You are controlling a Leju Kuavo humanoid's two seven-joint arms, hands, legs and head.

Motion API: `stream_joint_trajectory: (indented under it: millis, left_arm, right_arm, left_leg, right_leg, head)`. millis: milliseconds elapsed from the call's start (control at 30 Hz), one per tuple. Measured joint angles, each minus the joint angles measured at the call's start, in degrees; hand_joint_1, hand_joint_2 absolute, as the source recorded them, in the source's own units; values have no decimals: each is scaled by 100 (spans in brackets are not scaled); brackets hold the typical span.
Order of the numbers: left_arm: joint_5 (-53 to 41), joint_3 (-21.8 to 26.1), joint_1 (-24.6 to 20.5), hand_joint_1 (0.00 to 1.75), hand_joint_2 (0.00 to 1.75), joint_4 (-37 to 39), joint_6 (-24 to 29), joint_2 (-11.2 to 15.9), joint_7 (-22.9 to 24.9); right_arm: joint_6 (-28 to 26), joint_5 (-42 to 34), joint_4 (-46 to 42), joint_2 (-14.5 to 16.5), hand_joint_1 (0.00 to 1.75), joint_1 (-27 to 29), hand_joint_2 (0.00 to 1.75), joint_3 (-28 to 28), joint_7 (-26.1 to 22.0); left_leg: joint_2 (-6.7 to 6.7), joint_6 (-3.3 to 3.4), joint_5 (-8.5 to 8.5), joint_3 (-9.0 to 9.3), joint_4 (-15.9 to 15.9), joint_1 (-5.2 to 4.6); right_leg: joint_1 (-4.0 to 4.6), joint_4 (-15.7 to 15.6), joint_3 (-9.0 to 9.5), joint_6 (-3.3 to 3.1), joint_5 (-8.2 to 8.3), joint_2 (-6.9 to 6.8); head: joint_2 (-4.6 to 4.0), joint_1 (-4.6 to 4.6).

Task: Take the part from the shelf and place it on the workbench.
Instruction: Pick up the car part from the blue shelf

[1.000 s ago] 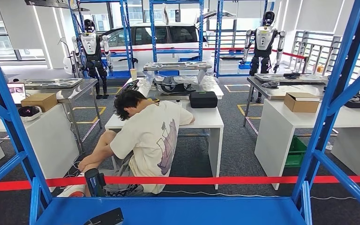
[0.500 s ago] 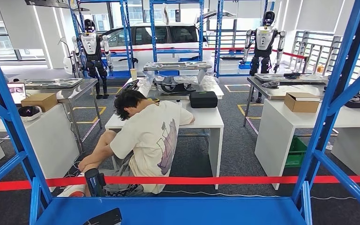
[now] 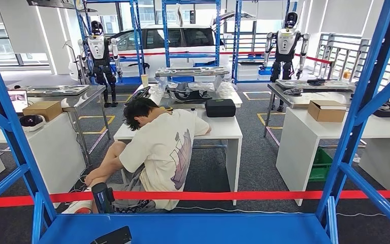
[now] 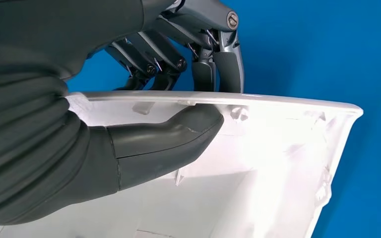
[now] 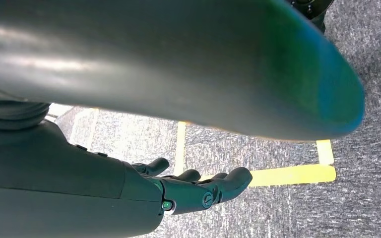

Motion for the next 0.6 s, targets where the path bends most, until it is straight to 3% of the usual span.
stream_joint_trajectory:
  millis: [600]
  left_arm:
    - [293,-50,-143,175,175,-222,760,75,103]
  right_arm:
    - [0,-126,1,-31,0,-3,0,-13,112]
  left_leg:
    - [0,0,0,0,1,0]
  right_leg:
    - [0,0,0,0,0,0]
  head:
    - [0,0]
